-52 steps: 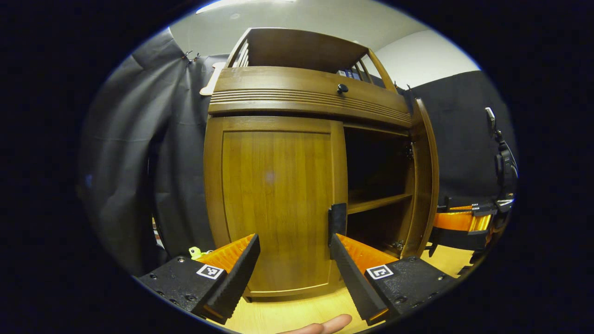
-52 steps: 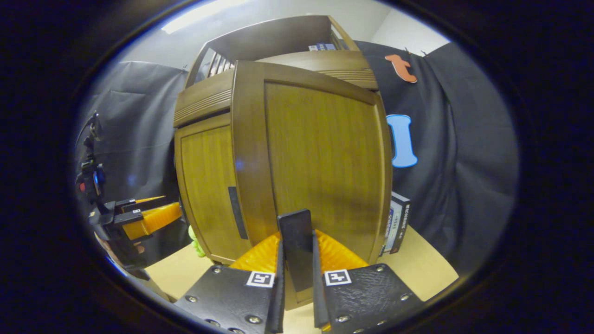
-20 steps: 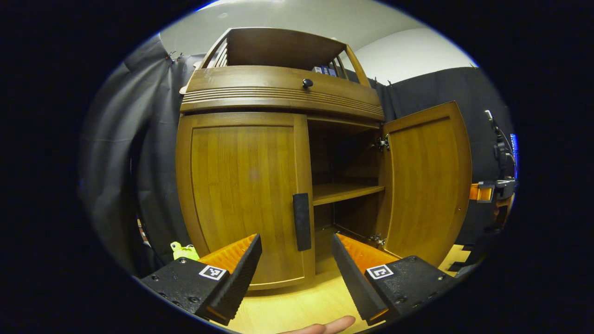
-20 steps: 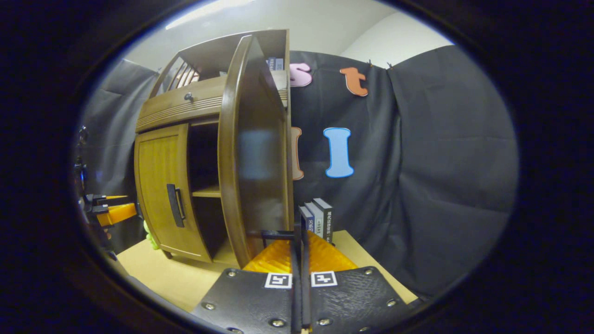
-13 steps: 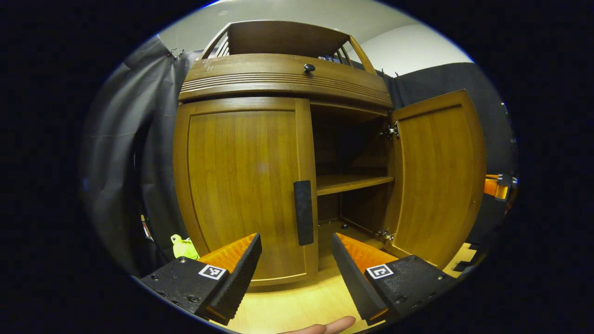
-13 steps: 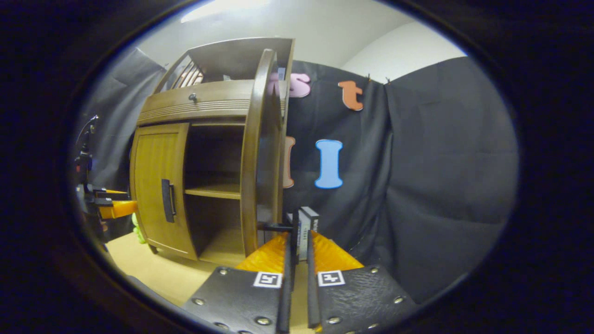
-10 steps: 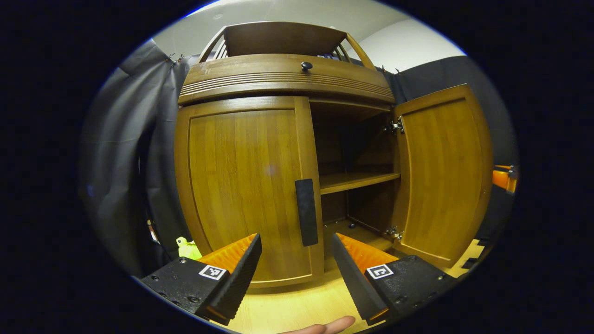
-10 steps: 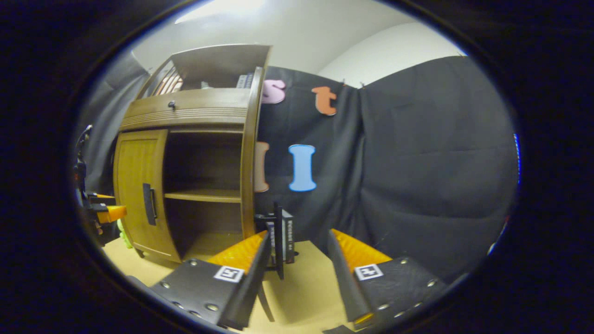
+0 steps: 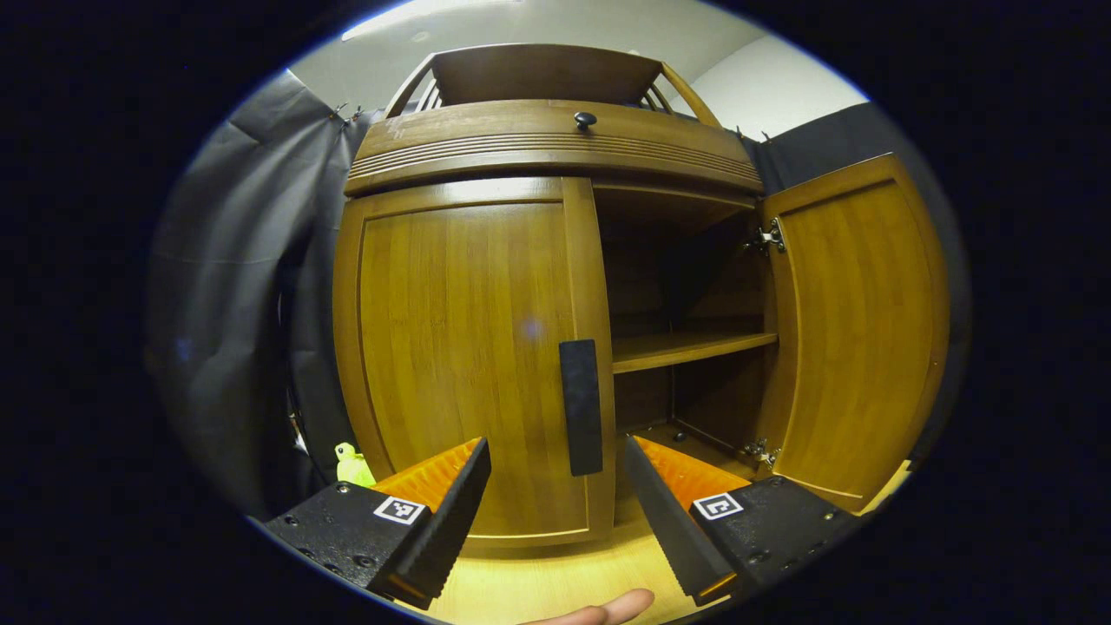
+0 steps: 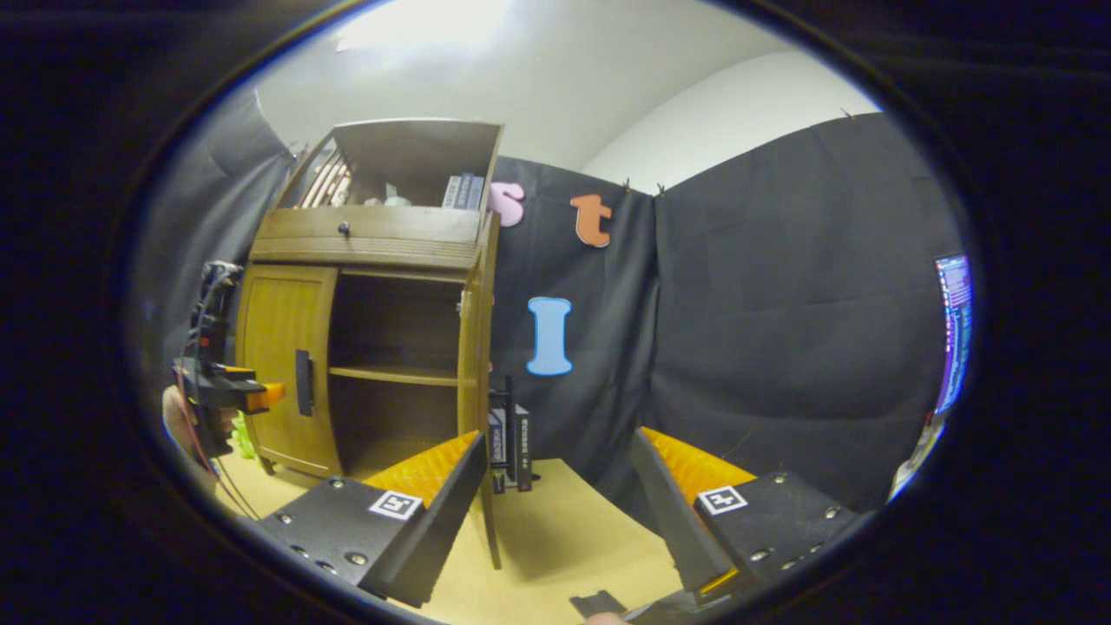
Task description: Open the right door of the double-door shoe cabinet with the right hand, and open the left door with the left hand.
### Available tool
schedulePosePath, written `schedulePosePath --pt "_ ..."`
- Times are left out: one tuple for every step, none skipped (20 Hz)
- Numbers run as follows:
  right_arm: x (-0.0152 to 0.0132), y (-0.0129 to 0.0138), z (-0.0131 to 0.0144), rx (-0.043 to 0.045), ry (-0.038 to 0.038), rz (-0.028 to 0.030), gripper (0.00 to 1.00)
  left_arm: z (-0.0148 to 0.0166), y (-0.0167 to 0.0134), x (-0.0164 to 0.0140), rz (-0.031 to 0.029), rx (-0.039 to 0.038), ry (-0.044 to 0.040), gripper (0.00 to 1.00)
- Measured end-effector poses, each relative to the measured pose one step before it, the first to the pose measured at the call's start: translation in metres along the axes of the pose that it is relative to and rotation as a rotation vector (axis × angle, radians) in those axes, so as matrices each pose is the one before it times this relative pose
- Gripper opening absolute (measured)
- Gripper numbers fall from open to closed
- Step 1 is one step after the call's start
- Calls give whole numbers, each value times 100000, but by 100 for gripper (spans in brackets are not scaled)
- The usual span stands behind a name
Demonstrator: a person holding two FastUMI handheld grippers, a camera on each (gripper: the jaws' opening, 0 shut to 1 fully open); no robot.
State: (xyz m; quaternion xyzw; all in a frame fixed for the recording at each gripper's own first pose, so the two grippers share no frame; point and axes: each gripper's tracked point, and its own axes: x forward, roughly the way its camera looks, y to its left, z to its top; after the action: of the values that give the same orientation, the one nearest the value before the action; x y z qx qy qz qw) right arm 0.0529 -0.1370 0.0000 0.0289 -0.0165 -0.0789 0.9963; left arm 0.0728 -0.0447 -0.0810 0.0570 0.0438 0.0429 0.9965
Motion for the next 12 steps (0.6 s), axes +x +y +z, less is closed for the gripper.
schedulePosePath --pt "-944 712 304 1926 -1858 1813 100 -36 -355 560 -735 -642 -179 99" --pt "-878 736 -123 1481 -1236 1905 96 -129 -404 614 -942 -1276 277 96" --pt "-587 805 -147 523 -530 1513 99 -8 -263 734 49 -882 343 96" --pt "-451 955 -422 81 223 1739 96 41 42 763 1046 66 226 96" --pt "-467 950 -408 -252 579 2078 96 242 -19 849 1113 141 -392 98" --pt "-152 857 -308 161 500 1744 97 221 -271 804 810 228 -597 96" --pt "-406 1069 -268 866 381 1919 97 241 -163 872 701 698 -1045 96" --pt "-398 720 -52 546 -305 1268 97 66 -427 950 509 -370 -653 98" --pt "-484 692 151 459 -1180 1434 97 -227 -462 838 380 445 822 95" --pt "-487 565 32 90 -1006 1541 100 -583 -374 668 306 534 2744 94" --pt "-389 592 155 -391 -711 1466 99 -152 -395 830 -479 1781 1158 92" --pt "-339 177 589 -148 -1013 213 96 -412 239 794 1919 2069 1757 89"
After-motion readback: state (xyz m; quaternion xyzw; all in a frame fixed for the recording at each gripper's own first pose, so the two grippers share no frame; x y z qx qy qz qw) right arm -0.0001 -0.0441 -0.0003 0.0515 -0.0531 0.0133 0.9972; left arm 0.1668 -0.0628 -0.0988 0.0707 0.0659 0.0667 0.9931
